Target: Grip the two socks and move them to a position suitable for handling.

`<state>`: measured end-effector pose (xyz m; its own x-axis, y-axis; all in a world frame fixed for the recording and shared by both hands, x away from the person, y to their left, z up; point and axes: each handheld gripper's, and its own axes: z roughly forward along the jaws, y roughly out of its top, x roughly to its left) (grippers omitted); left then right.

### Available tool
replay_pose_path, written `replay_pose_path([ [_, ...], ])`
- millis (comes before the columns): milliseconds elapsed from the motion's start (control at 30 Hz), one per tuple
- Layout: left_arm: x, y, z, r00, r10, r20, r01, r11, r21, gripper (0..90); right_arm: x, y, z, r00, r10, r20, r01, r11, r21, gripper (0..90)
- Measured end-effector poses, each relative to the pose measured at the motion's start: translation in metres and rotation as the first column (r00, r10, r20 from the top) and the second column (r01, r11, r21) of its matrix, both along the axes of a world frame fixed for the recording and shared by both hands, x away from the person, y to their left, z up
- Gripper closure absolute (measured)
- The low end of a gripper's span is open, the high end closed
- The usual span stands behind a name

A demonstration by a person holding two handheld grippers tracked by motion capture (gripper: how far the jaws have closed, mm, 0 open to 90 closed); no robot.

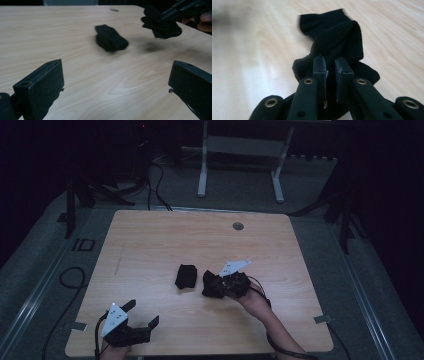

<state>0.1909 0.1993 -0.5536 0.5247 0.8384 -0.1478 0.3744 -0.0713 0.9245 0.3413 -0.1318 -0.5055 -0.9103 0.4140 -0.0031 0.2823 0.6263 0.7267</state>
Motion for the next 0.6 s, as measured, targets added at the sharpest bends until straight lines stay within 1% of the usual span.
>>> replay_pose_path([
  [33, 0.000, -0.004, 0.001, 0.9999, -0.009, -0.006, 0.009, 0.9999, -0.006, 0.5, -0.006, 0.001, 0.000, 0.9999, 0.011, 0.004, -0.011, 0.9999, -0.004, 81.1],
  [67, 0.001, -0.007, 0.001, 0.9996, -0.024, -0.012, 0.024, 0.9995, -0.020, 0.4, -0.011, 0.003, -0.001, 0.9998, 0.015, 0.009, -0.015, 0.9999, -0.005, 81.1],
  [133, 0.002, -0.014, 0.001, 0.9985, -0.047, -0.029, 0.045, 0.9982, -0.040, 0.5, -0.021, 0.005, -0.005, 0.9994, 0.034, -0.003, -0.034, 0.9994, 0.000, 81.1],
  [200, 0.003, -0.023, 0.000, 0.9957, -0.086, -0.037, 0.083, 0.9947, -0.060, 0.4, -0.031, 0.007, -0.010, 0.9989, 0.044, -0.015, -0.044, 0.9990, 0.007, 81.0],
  [233, 0.004, -0.027, 0.000, 0.9939, -0.104, -0.038, 0.101, 0.9934, -0.053, 0.4, -0.035, 0.007, -0.014, 0.9986, 0.051, -0.015, -0.051, 0.9987, 0.003, 81.0],
  [300, 0.006, -0.036, -0.001, 0.9896, -0.140, -0.031, 0.139, 0.9897, -0.034, 0.5, -0.040, 0.008, -0.021, 0.9979, 0.055, -0.034, -0.055, 0.9985, 0.005, 80.9],
  [333, 0.006, -0.040, -0.002, 0.9873, -0.155, -0.035, 0.154, 0.9878, -0.023, 0.4, -0.042, 0.008, -0.026, 0.9977, 0.053, -0.042, -0.053, 0.9986, 0.002, 80.7],
  [367, 0.007, -0.043, -0.002, 0.9854, -0.166, -0.036, 0.166, 0.9860, -0.016, 0.4, -0.043, 0.008, -0.030, 0.9980, 0.051, -0.037, -0.052, 0.9985, -0.016, 80.7],
  [400, 0.009, -0.046, -0.003, 0.9831, -0.179, -0.040, 0.178, 0.9838, -0.019, 0.4, -0.044, 0.009, -0.035, 0.9980, 0.050, -0.038, -0.051, 0.9982, -0.033, 80.5],
  [467, 0.012, -0.050, -0.004, 0.9801, -0.191, -0.053, 0.190, 0.9813, -0.030, 0.5, -0.045, 0.009, -0.045, 0.9975, 0.050, -0.050, -0.052, 0.9976, -0.045, 80.2],
  [500, 0.013, -0.051, -0.005, 0.9779, -0.200, -0.061, 0.198, 0.9795, -0.038, 0.5, -0.045, 0.010, -0.049, 0.9975, 0.050, -0.050, -0.053, 0.9972, -0.053, 80.0],
  [533, 0.015, -0.053, -0.006, 0.9767, -0.203, -0.069, 0.200, 0.9787, -0.043, 0.5, -0.045, 0.009, -0.051, 0.9974, 0.048, -0.054, -0.050, 0.9983, -0.031, 79.9],
  [567, 0.016, -0.054, -0.006, 0.9768, -0.203, -0.069, 0.200, 0.9789, -0.041, 0.5, -0.045, 0.009, -0.051, 0.9974, 0.043, -0.057, -0.045, 0.9985, -0.030, 79.7],
  [600, 0.017, -0.054, -0.006, 0.9763, -0.206, -0.066, 0.204, 0.9782, -0.040, 0.5, -0.046, 0.010, -0.050, 0.9978, 0.044, -0.051, -0.046, 0.9981, -0.042, 78.7],
])
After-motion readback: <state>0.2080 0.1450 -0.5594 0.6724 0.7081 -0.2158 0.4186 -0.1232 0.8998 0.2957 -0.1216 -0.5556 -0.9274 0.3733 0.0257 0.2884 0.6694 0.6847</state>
